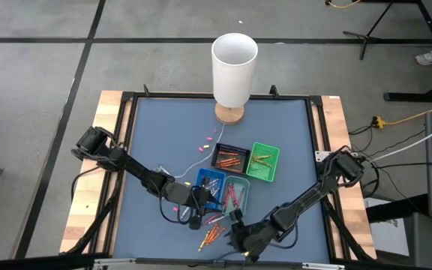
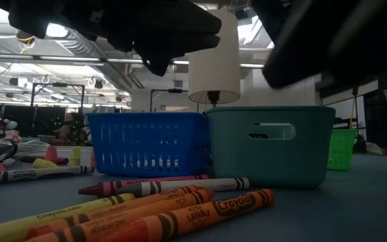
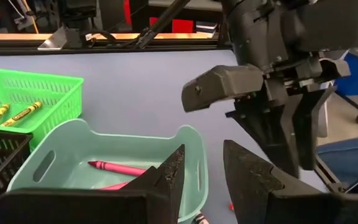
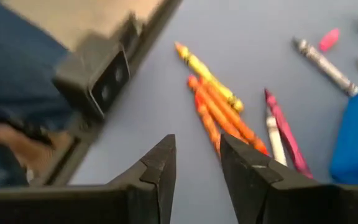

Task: Sort crayons
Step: Put the orange crayon into the black bin

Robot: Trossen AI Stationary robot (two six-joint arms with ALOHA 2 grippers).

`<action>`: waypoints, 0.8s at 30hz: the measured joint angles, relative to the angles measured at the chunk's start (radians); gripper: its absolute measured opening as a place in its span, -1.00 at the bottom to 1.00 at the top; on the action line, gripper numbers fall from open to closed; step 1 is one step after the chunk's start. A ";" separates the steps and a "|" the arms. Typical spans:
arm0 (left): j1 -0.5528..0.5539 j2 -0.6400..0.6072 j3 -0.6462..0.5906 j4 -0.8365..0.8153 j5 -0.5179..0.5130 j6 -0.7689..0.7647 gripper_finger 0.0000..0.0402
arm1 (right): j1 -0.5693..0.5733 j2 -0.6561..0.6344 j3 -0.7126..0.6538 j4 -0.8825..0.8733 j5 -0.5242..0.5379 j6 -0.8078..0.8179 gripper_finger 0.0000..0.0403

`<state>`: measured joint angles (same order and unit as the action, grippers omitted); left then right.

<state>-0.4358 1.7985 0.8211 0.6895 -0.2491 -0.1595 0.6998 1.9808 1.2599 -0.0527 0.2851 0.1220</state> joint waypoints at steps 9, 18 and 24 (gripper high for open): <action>0.001 -0.001 0.000 -0.037 -0.028 0.018 -0.53 | -0.041 0.002 0.122 -0.221 -0.034 0.002 -0.38; -0.017 -0.195 0.001 -0.374 -0.160 0.091 -0.53 | -0.088 0.003 0.122 -0.244 -0.115 0.003 -0.38; -0.045 -0.333 0.001 -0.553 -0.159 0.050 -0.53 | -0.093 0.003 0.122 -0.267 -0.120 0.002 -0.38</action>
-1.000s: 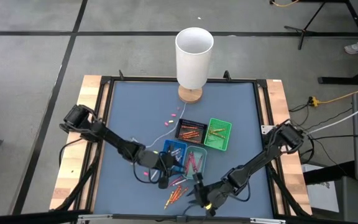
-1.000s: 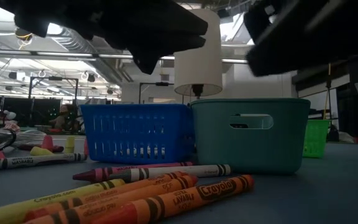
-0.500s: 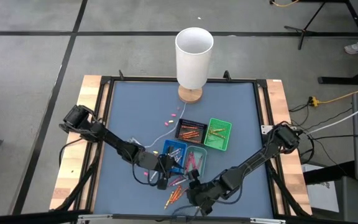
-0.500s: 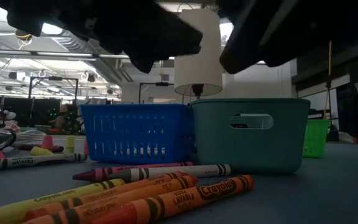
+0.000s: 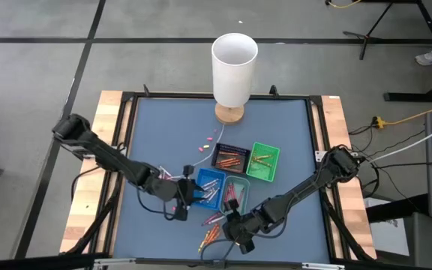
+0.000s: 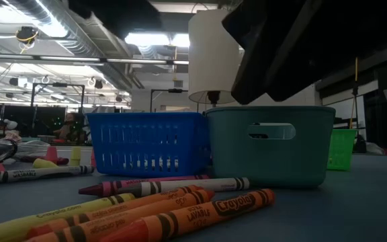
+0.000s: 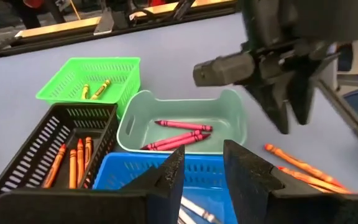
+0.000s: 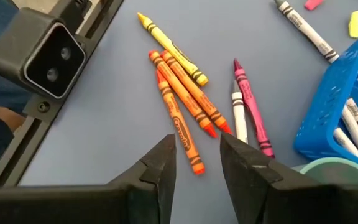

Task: Sort crayons
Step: Put the orange crayon into the black bin

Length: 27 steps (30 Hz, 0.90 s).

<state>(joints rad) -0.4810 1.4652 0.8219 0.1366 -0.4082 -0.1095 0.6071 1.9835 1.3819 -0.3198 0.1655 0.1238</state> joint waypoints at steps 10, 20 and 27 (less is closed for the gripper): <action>-0.044 -0.059 0.000 -0.044 0.002 -0.014 -0.53 | 0.001 0.079 0.068 -0.075 -0.021 0.000 -0.38; -0.049 -0.058 0.000 -0.056 0.006 -0.015 -0.53 | 0.001 0.256 0.386 -0.454 -0.016 -0.002 -0.38; -0.051 -0.058 0.000 -0.057 0.006 -0.014 -0.53 | 0.000 0.294 0.422 -0.477 -0.020 -0.002 -0.38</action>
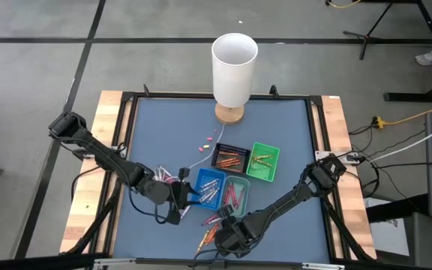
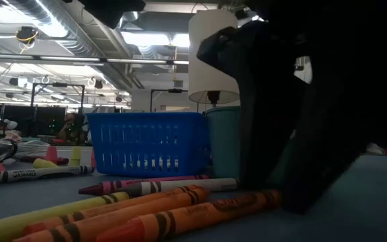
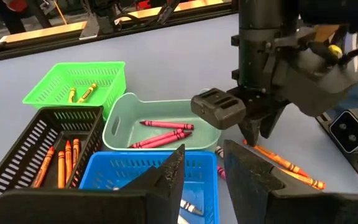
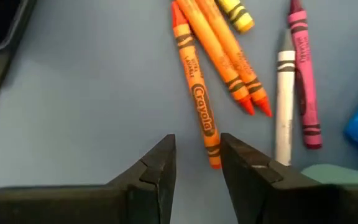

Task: Sort crayons
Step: Put the orange crayon into the black bin

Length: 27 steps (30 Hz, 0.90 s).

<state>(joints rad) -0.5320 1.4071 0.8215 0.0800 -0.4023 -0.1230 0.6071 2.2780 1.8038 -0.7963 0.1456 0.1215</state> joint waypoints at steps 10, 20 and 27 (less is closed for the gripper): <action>0.000 0.000 0.000 -0.002 0.000 0.002 -0.53 | -0.028 0.000 0.000 -0.002 -0.060 0.009 -0.38; 0.000 0.000 0.000 -0.023 0.000 0.000 -0.53 | -0.032 0.000 0.000 -0.018 -0.158 0.012 -0.63; 0.000 0.000 0.000 -0.022 0.000 -0.005 -0.53 | -0.032 -0.002 0.000 -0.017 -0.158 0.012 -0.96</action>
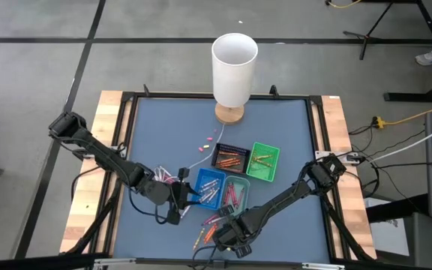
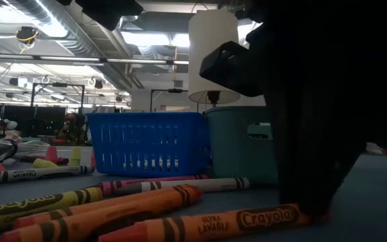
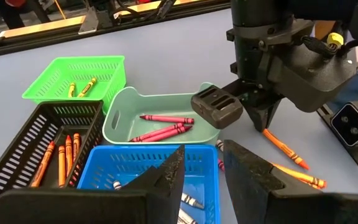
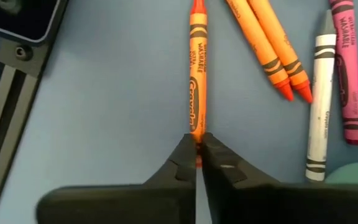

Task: Sort crayons
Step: Put the orange crayon into the black bin

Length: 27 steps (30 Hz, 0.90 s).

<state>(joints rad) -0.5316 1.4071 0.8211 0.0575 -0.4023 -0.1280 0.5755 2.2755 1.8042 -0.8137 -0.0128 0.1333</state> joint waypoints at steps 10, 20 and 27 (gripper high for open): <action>0.000 0.000 0.000 0.001 0.000 -0.004 -0.53 | 0.000 -0.001 0.000 0.001 -0.001 0.000 -0.91; 0.000 0.000 0.000 0.001 0.000 -0.004 -0.53 | 0.000 -0.001 0.000 0.001 -0.005 0.000 -0.91; -0.005 0.000 0.000 0.001 -0.001 -0.029 -0.53 | 0.000 -0.001 0.000 0.002 -0.006 0.050 -0.90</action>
<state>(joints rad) -0.5368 1.4075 0.8211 0.0586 -0.4028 -0.1570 0.5755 2.2749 1.8042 -0.8116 -0.0189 0.1833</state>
